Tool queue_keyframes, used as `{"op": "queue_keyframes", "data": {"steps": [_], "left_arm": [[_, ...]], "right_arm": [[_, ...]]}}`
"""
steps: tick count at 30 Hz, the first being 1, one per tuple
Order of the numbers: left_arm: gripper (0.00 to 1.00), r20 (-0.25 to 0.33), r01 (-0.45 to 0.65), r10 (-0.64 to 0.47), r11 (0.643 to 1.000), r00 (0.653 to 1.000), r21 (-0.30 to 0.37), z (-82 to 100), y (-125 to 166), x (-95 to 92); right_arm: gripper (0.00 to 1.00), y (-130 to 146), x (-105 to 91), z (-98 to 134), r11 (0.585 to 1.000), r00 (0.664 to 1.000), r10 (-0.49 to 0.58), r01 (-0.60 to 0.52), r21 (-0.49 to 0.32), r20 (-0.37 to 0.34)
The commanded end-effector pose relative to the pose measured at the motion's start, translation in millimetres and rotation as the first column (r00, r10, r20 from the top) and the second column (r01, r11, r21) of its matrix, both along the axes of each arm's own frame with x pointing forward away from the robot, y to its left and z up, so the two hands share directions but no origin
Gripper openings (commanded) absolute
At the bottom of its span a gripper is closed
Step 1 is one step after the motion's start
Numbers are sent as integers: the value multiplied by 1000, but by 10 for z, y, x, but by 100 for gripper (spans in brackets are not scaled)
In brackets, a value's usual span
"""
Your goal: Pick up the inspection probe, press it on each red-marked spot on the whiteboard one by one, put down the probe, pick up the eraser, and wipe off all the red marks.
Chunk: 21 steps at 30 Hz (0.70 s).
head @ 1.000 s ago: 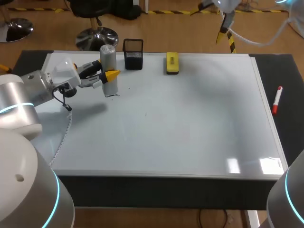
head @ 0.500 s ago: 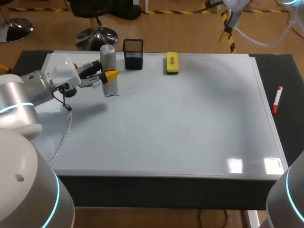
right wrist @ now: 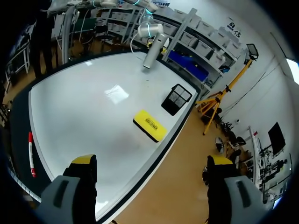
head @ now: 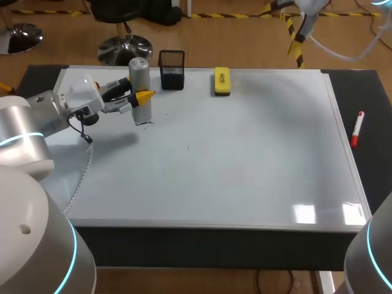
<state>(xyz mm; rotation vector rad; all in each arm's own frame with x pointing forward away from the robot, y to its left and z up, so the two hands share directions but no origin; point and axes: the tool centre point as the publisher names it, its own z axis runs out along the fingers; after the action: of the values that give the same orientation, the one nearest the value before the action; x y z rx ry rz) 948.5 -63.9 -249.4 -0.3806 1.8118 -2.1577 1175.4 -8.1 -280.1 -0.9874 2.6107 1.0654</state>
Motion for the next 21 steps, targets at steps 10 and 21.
{"op": "queue_keyframes", "data": {"steps": [10,21], "left_arm": [[0,2,0,0,1000,1000,-1,4,1,-1],[0,2,0,0,1000,1000,-1,4,1,-1]], "right_arm": [[100,-29,-177,80,999,1000,-16,16,-44,5],[100,-29,-177,80,999,1000,-16,16,-44,5]]}}
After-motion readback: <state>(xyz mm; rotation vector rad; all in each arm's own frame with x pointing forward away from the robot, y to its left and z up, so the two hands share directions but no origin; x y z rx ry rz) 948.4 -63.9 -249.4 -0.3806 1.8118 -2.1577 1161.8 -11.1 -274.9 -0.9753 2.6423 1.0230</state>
